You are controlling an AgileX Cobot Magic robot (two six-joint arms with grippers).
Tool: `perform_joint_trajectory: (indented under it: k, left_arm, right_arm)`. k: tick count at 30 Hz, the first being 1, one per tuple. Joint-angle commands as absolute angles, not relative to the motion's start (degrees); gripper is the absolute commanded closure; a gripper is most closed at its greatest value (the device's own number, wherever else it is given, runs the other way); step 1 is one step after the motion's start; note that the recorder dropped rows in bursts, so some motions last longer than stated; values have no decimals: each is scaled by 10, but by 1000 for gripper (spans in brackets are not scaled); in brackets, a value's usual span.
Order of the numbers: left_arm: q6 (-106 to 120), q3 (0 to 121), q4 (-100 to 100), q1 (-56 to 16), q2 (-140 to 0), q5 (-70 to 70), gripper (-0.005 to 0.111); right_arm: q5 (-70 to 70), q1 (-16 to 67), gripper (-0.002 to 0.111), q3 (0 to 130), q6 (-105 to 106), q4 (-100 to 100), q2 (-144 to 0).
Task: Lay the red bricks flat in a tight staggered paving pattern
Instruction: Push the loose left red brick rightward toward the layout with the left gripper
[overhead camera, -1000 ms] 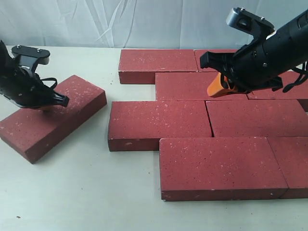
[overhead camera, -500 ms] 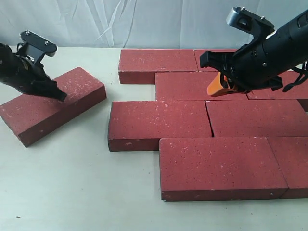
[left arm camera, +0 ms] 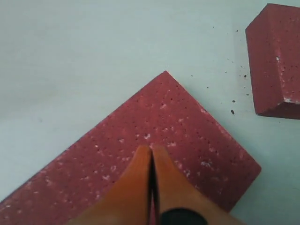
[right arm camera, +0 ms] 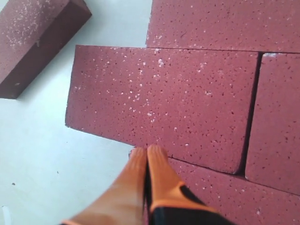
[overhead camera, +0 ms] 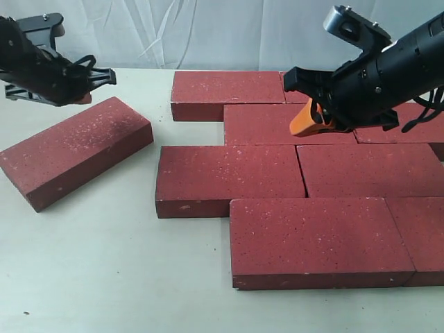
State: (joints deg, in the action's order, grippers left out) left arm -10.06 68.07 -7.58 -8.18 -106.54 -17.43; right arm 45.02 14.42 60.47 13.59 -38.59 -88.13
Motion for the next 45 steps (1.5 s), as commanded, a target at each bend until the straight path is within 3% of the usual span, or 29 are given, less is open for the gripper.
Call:
perform_joint_trajectory:
  k: [1, 20, 33, 45]
  left_arm:
    - [-107, 704, -146, -88, -1116, -151, 107]
    - [-34, 729, -118, -138, -1160, -153, 107]
    - [67, 729, -138, -163, -1160, -248, 107]
    - [410, 729, -317, -179, -1160, -298, 107]
  right_arm:
    - [452, 144, 109, 603, 150, -399, -876]
    - [464, 144, 109, 603, 184, -443, -876]
    - [491, 144, 109, 603, 256, -512, -876]
    - [491, 144, 109, 603, 263, -520, -876]
